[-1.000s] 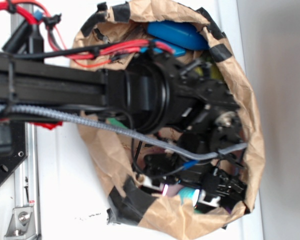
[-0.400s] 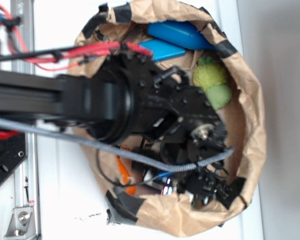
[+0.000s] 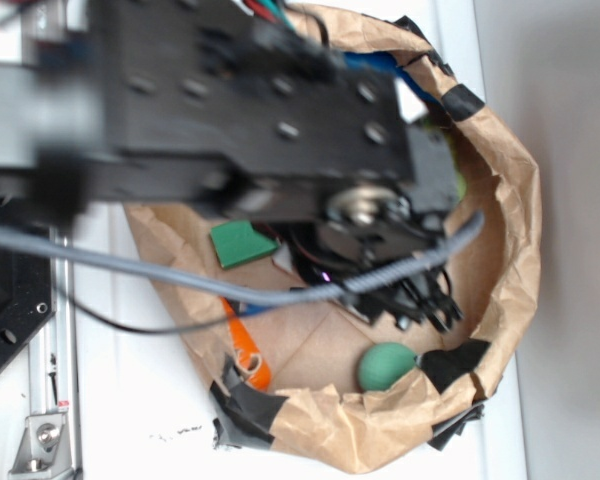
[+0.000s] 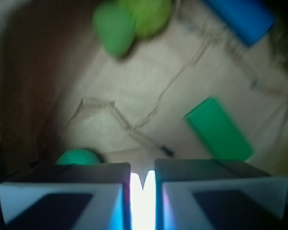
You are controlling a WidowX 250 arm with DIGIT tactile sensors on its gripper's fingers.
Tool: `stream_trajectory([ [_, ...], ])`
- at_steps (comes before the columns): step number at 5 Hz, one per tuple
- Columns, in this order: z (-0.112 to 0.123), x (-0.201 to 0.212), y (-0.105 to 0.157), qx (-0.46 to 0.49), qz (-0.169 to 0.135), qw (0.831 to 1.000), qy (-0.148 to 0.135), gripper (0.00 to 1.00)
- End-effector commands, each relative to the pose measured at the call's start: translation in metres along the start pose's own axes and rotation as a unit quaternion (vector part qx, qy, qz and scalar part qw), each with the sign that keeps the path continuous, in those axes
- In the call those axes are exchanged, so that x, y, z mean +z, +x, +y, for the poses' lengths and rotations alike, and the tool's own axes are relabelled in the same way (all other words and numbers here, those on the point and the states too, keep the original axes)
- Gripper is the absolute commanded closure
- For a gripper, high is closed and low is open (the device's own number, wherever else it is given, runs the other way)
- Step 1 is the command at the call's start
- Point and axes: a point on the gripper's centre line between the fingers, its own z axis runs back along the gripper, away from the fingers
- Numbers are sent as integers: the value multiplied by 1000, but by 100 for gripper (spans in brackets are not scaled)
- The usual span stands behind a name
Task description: Grab the green ball.
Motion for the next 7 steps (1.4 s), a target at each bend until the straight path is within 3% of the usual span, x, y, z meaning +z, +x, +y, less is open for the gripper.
stream_trajectory([
  [1, 7, 12, 19, 18, -27, 999, -31, 0],
  [2, -13, -18, 28, 40, 21, 999, -26, 0],
  [3, -31, -48, 24, 67, 51, 996, 10, 0],
  [4, -44, -82, -1, 70, 91, 993, 22, 0],
  [5, -61, -91, -38, 70, 159, 985, -4, 0],
  [6, -69, -89, -62, 69, 191, 979, 12, 0],
  [7, -67, -101, -71, 82, 225, 971, 14, 100],
])
